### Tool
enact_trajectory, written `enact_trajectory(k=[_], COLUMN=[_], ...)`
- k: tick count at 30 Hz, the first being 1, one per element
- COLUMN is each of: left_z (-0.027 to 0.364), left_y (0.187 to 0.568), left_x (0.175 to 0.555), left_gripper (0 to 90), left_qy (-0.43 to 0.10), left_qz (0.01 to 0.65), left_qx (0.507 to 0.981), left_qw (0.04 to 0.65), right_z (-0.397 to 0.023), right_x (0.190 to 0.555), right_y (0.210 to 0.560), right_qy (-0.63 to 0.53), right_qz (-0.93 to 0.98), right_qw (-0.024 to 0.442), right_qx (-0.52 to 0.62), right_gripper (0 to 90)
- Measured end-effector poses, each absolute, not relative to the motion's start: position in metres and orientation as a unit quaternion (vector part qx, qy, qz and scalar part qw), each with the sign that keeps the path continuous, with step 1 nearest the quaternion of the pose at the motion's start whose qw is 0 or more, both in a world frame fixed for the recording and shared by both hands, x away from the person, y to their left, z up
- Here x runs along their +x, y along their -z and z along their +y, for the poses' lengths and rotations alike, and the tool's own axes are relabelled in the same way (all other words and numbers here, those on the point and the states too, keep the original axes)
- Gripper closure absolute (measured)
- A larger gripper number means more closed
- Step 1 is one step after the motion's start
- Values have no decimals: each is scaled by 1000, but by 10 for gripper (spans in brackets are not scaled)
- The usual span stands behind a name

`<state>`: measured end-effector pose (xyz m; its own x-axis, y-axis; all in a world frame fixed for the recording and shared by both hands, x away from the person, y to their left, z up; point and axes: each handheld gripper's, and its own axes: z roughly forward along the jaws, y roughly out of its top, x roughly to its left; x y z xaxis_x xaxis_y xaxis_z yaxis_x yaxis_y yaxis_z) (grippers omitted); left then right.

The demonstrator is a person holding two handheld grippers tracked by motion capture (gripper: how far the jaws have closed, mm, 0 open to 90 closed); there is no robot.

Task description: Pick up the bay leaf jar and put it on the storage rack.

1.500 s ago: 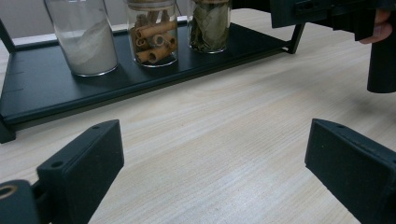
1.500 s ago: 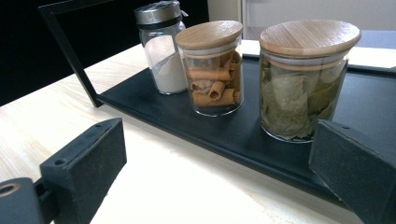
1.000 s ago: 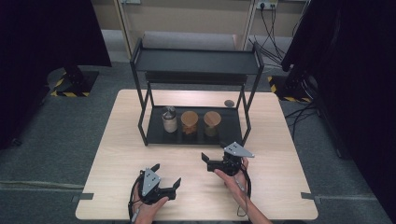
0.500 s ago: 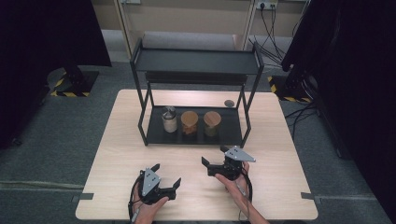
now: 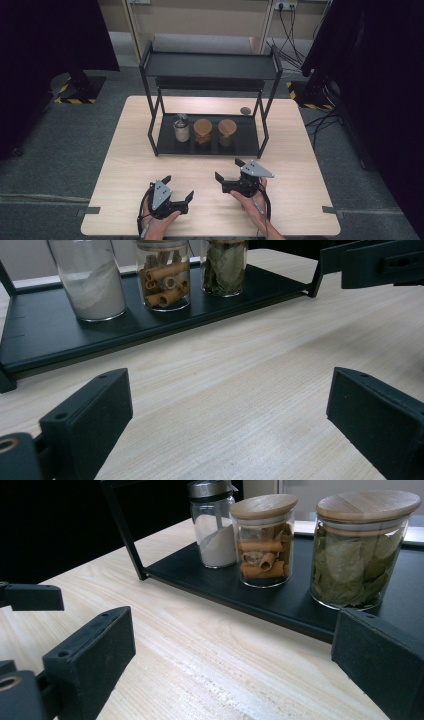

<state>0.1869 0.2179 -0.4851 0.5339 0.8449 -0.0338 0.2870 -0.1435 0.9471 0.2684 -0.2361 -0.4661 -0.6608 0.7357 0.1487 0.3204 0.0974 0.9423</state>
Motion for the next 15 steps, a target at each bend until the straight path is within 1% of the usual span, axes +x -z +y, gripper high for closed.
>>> enact_trajectory(k=[15], left_z=[218], left_y=[485], left_x=[187], left_gripper=[41], left_qy=[-270], left_qz=[401], left_qx=[706], left_qw=[517], right_z=[-238], right_x=[258], right_y=[468], right_qy=[-563], right_qz=[721], right_qw=[185], right_qx=[360], right_gripper=[42])
